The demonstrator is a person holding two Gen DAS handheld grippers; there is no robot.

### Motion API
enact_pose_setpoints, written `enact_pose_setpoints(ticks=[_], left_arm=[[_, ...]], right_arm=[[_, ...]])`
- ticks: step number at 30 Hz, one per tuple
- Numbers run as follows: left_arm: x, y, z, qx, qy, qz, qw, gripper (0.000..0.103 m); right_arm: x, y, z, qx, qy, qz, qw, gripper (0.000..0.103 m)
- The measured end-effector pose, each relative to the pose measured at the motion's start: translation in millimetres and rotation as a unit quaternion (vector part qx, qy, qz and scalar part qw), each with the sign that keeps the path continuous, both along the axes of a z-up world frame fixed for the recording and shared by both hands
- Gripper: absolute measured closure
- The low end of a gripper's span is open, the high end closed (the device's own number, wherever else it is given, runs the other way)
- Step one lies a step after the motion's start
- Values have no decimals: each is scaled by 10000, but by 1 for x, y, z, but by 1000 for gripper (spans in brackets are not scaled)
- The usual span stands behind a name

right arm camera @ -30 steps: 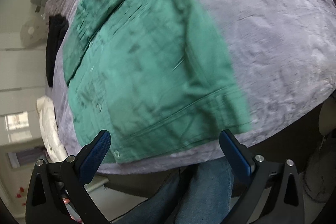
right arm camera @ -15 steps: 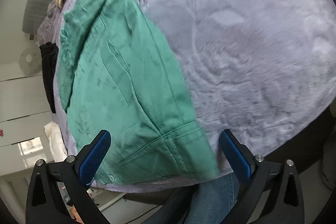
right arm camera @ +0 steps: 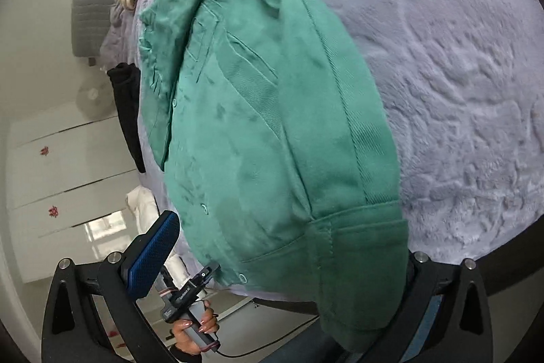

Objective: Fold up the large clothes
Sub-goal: 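Move both open tools down to the jacket hem, then close the left tool on the hem while the right tool grasps the hem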

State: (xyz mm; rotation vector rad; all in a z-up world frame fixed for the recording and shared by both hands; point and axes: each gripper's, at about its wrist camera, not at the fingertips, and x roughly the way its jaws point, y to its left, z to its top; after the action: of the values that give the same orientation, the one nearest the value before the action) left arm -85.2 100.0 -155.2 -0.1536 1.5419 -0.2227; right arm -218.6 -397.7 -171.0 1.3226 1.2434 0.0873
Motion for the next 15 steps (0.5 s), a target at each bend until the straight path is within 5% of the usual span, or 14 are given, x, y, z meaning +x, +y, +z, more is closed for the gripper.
enact_pose_setpoints(ticks=[9, 15], left_arm=[[-30, 0, -11, 8, 80, -90, 9999, 0], [-39, -2, -7, -448, 52, 115, 9989, 0]], right_arm=[[6, 3, 3, -149, 115, 134, 9997, 0], [11, 15, 14, -39, -212, 179, 9996, 0]])
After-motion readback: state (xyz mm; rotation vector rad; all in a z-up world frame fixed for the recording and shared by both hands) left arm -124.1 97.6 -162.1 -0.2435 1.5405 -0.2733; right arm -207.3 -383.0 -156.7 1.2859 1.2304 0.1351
